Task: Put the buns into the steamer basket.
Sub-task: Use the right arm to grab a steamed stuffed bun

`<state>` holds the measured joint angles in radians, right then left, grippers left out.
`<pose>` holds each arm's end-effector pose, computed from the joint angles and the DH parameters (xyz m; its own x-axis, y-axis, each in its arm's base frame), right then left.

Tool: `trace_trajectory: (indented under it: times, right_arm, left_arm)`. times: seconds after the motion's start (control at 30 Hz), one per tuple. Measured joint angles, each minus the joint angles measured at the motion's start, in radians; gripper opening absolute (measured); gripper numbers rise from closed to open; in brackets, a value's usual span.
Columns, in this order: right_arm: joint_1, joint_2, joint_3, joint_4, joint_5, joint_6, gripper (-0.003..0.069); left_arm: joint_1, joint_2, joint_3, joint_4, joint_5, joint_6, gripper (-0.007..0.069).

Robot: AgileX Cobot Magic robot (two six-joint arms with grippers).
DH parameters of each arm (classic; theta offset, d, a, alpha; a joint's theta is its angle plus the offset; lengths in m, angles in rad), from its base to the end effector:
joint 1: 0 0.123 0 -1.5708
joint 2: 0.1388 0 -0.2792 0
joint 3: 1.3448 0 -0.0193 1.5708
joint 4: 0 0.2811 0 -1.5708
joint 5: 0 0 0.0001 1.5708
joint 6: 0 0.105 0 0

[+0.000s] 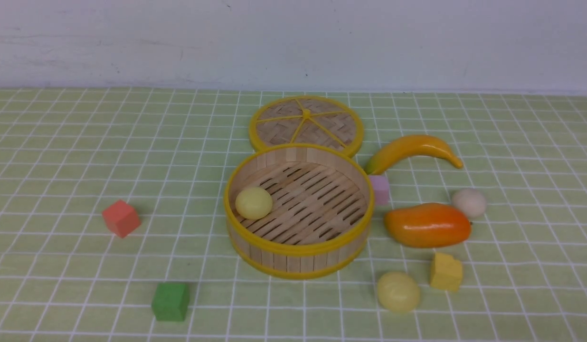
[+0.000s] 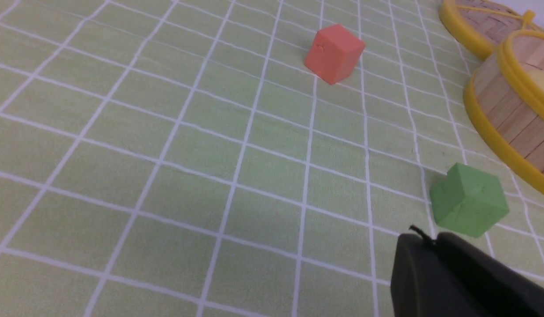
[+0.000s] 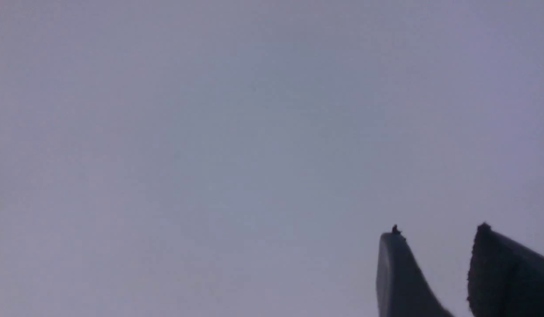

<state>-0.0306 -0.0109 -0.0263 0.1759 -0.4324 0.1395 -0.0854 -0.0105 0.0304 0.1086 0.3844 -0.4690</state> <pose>0.0886 -0.0104 0.2674 0.5274 0.2782 -0.8028 -0.0655 0.9554 0.2881 0.1020 -0.0044 0.1643 -0.3049 -0.3349 -0.8916 -0.0676 0.9414 -0.3305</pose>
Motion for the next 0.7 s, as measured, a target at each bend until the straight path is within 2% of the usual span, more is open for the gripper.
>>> trace_trajectory:
  times: [0.13,0.17,0.2,0.37,0.47,0.57,0.7]
  right_arm:
    - [0.0,0.035,-0.162,0.124,0.028,0.01,0.0241]
    - [0.0,0.085,-0.267,0.167,0.088,0.004,0.0241]
    - [0.0,0.093,-0.281,0.176,0.109,0.001,0.0241]
    - [0.0,0.398,-0.708,0.196,0.545,-0.089,0.0241]
    - [0.0,0.571,-0.88,0.171,0.775,-0.16,0.0241]
    - [0.0,0.718,-0.957,0.146,0.957,-0.271,0.0241]
    - [0.0,0.926,-0.964,0.183,1.09,-0.387,0.0241]
  left_arm:
    - [0.0,0.0,0.0,0.0,0.0,0.0,0.0038]
    - [0.0,0.0,0.0,0.0,0.0,0.0,0.0039]
    - [0.0,0.0,0.0,0.0,0.0,0.0,0.0039]
    - [0.0,0.0,0.0,0.0,0.0,0.0,0.0039]
    - [0.0,0.0,0.0,0.0,0.0,0.0,0.0039]
    - [0.0,0.0,0.0,0.0,0.0,0.0,0.0041]
    - [0.0,0.0,0.0,0.0,0.0,0.0,0.0048]
